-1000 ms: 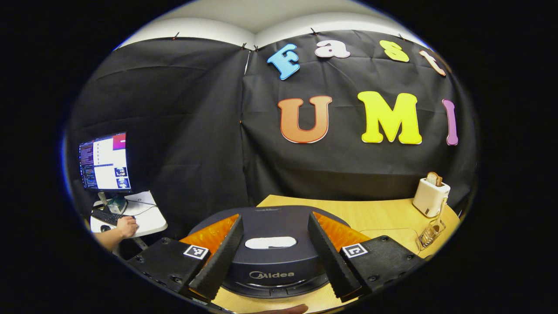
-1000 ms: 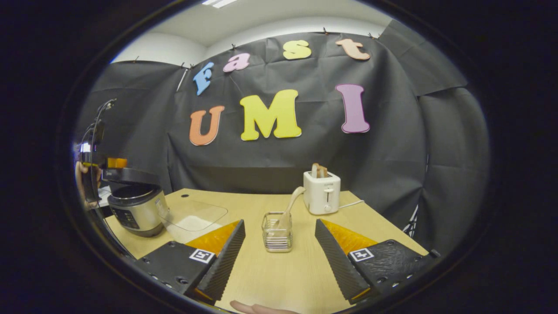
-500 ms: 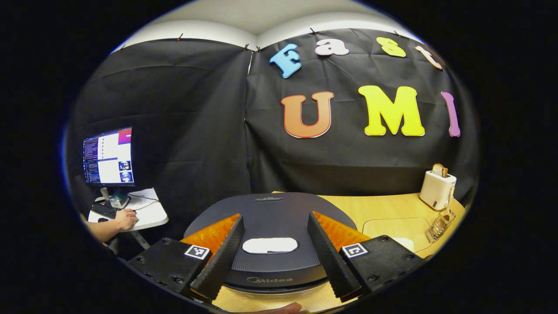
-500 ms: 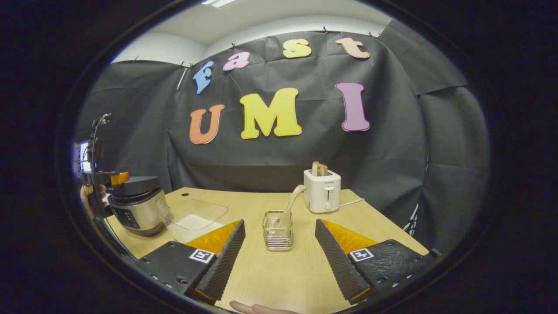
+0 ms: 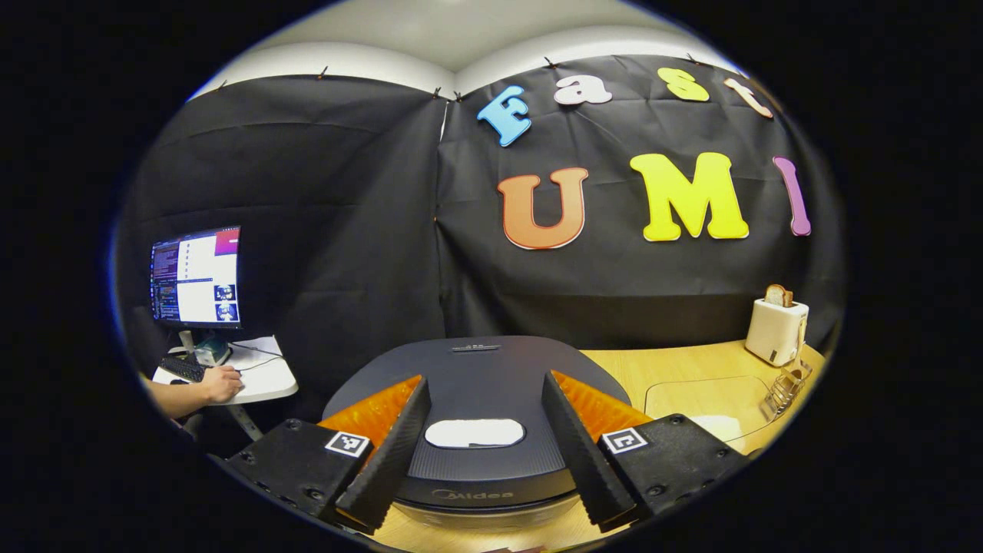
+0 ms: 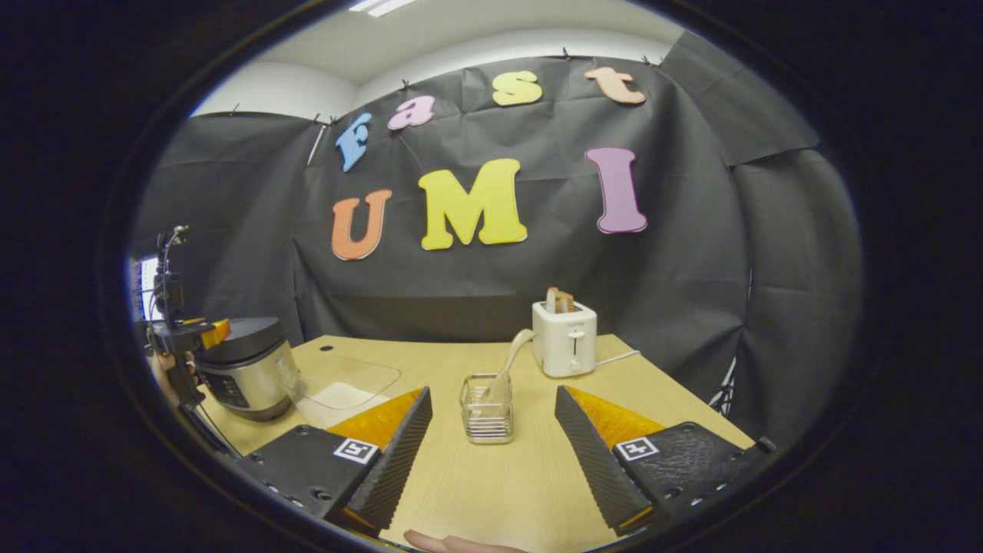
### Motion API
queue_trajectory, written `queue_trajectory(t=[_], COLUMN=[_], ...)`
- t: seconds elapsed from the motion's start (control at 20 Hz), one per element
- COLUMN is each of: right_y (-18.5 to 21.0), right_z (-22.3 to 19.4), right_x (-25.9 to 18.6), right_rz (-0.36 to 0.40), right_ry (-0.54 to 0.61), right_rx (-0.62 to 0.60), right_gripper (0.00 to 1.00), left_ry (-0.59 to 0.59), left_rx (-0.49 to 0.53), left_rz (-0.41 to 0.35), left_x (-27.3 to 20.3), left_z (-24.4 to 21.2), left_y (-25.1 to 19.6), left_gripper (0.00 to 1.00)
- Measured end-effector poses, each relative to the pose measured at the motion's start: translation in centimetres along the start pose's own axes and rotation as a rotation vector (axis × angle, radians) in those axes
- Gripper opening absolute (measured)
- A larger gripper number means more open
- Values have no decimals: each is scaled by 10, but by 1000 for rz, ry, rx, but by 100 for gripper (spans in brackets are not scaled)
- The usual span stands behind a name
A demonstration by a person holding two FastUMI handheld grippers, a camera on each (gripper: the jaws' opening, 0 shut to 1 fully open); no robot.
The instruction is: Close the left gripper, press the button to open the rice cooker; take a wooden spoon from the chopstick holder with the right hand, scoop a spoonful of rice and pour it into the rice cooker, then put the wooden spoon back into the chopstick holder.
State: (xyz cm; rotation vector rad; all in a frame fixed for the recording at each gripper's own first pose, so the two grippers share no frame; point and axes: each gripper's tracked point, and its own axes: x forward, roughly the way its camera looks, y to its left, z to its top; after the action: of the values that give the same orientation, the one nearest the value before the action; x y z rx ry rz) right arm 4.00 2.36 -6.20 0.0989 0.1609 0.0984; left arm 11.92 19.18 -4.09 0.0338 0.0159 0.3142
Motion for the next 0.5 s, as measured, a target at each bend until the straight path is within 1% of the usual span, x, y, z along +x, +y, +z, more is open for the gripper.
queue_trajectory(t=[0.05, 0.1, 0.15, 0.25, 0.3, 0.35, 0.4, 0.45, 0.5], right_y=[0, 0, 0, -1, -1, 0, 0, 0, 1], right_z=[1, 1, 0, -3, -5, -6, -6, -5, -6], right_x=[0, 0, 1, 3, 4, 4, 5, 5, 5], right_rz=[0, 1, 1, -3, -1, 1, 1, 0, 0], right_ry=[-3, -5, -3, 6, 12, 15, 17, 18, 18], right_rx=[0, 0, -2, 1, 5, 9, 12, 12, 10], right_gripper=[92, 96, 92, 92, 96, 92, 92, 92, 96], left_ry=[-21, -45, -79, -71, -39, -24, -38, -43, -44], left_rx=[0, 1, 7, 4, -1, 1, -4, 2, -2], left_rz=[7, 10, 11, 15, 17, 19, 22, 21, 20], left_x=[-1, -2, -1, 0, -1, -3, -3, -3, -2], left_z=[1, 2, 6, 4, -5, -8, -6, -5, -5], left_y=[1, 2, 2, 2, 3, 2, 2, 1, 2], left_gripper=[94, 94, 93, 93, 87, 87, 92, 93, 92])
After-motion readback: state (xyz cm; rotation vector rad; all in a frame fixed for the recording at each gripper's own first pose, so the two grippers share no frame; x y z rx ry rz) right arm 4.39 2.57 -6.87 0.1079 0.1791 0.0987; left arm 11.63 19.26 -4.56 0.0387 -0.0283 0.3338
